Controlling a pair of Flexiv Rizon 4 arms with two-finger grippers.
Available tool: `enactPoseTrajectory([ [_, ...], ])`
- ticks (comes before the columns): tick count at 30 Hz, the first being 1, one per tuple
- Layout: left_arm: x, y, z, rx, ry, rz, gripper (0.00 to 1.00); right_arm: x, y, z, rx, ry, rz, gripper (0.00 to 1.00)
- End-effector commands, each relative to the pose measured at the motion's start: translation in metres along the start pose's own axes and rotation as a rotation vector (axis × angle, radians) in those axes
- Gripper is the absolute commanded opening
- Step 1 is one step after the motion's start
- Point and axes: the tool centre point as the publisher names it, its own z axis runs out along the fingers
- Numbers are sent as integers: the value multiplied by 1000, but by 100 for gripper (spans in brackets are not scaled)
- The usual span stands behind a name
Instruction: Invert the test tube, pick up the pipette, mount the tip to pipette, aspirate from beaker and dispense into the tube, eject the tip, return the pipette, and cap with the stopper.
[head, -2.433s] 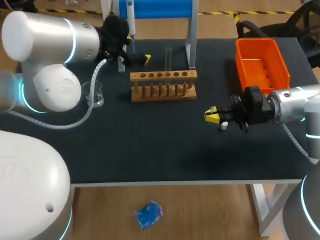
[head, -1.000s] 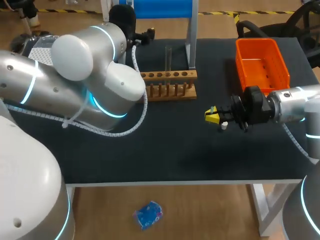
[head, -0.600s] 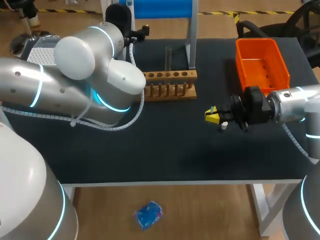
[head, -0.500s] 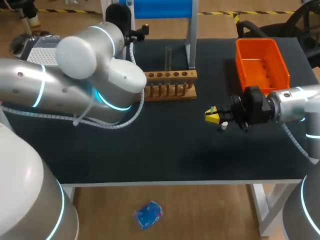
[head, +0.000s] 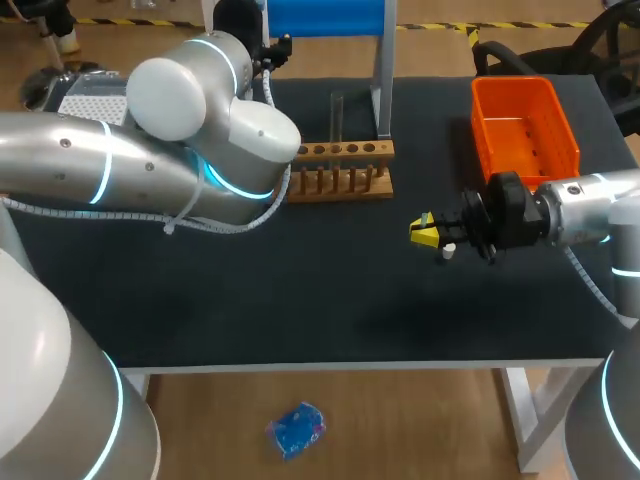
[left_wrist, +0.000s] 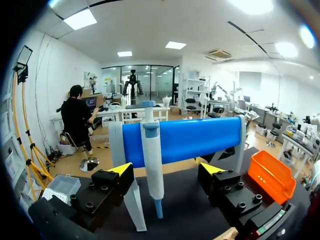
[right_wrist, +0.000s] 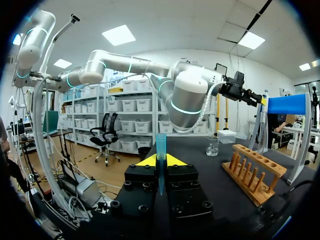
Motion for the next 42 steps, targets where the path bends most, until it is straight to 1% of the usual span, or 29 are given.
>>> enactPoseTrajectory([
  [1, -2, -1, 13, -1, -7, -7, 65, 0, 0, 0, 1, 2, -1, 0],
  [3, -3, -1, 15, -3, -7, -7, 63, 0, 0, 0, 1, 2, -1, 0],
  [5, -4, -1, 17, -5, -7, -8, 47, 0, 0, 0, 1, 2, -1, 0],
  [6, -5, -1, 19, -7, -8, -8, 42, 0, 0, 0, 1, 2, -1, 0],
  [8, -5, -1, 21, -10, -7, -12, 47, 0, 0, 0, 1, 2, -1, 0],
  [9, -6, 0, 22, -12, -6, -13, 48, 0, 0, 0, 1, 2, -1, 0],
  [10, -6, 0, 23, -14, -2, -13, 46, 0, 0, 0, 1, 2, -1, 0],
  [14, -7, 0, 26, -16, -1, -12, 42, 0, 0, 0, 1, 2, -1, 0],
  [27, -10, 1, 35, -23, -3, -21, 42, 0, 0, 0, 1, 2, -1, 0],
  [42, -11, 2, 45, -24, -24, -28, 42, 0, 0, 0, 1, 2, -1, 0],
])
